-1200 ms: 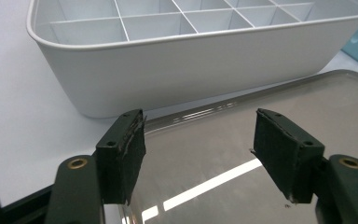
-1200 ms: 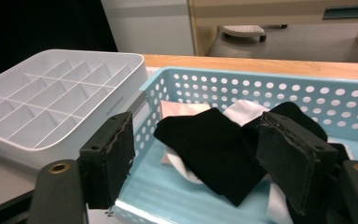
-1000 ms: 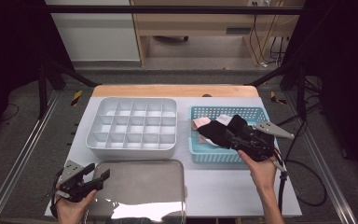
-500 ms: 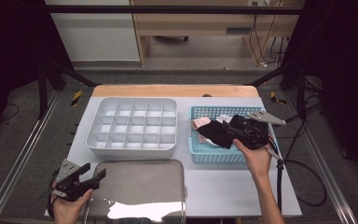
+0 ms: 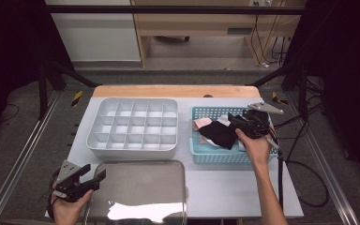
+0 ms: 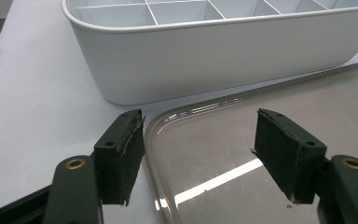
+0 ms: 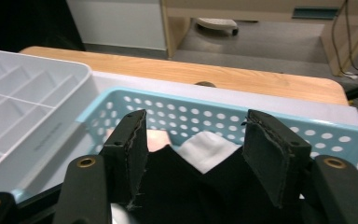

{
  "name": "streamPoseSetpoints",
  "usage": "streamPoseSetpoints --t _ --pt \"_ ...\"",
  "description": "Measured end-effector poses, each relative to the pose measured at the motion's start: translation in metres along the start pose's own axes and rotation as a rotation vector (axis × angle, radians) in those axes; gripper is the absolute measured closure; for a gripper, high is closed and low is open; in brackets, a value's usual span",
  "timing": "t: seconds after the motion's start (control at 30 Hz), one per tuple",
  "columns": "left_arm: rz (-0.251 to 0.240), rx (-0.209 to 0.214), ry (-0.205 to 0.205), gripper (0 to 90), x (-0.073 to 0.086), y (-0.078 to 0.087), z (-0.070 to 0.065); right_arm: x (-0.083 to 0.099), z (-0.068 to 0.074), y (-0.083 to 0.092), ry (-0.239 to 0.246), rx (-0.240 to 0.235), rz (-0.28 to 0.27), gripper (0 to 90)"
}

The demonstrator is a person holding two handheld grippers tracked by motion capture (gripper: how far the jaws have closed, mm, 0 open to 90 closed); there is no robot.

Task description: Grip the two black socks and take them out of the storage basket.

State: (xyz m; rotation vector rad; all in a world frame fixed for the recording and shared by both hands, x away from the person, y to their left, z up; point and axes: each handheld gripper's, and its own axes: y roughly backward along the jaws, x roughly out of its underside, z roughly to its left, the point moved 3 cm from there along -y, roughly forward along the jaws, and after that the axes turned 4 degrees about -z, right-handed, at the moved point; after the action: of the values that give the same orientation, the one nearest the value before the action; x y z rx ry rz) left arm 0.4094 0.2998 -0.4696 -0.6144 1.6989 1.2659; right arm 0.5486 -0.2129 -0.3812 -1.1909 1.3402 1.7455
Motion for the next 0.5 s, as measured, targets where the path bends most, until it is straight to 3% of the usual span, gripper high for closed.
streamPoseSetpoints --t 0.3,0.33,0.5 --pt "0.002 -0.002 -0.004 32.1 0.0 0.0 0.0 0.008 -0.008 -0.026 -0.017 0.049 0.067 39.9" --pt "0.004 -0.005 -0.01 32.1 0.001 0.0 0.0 0.011 -0.008 -0.031 -0.023 0.054 0.096 39.1" --pt "0.005 -0.015 -0.017 32.2 0.001 -0.001 -0.001 0.016 -0.011 -0.038 -0.012 0.083 0.125 38.5"
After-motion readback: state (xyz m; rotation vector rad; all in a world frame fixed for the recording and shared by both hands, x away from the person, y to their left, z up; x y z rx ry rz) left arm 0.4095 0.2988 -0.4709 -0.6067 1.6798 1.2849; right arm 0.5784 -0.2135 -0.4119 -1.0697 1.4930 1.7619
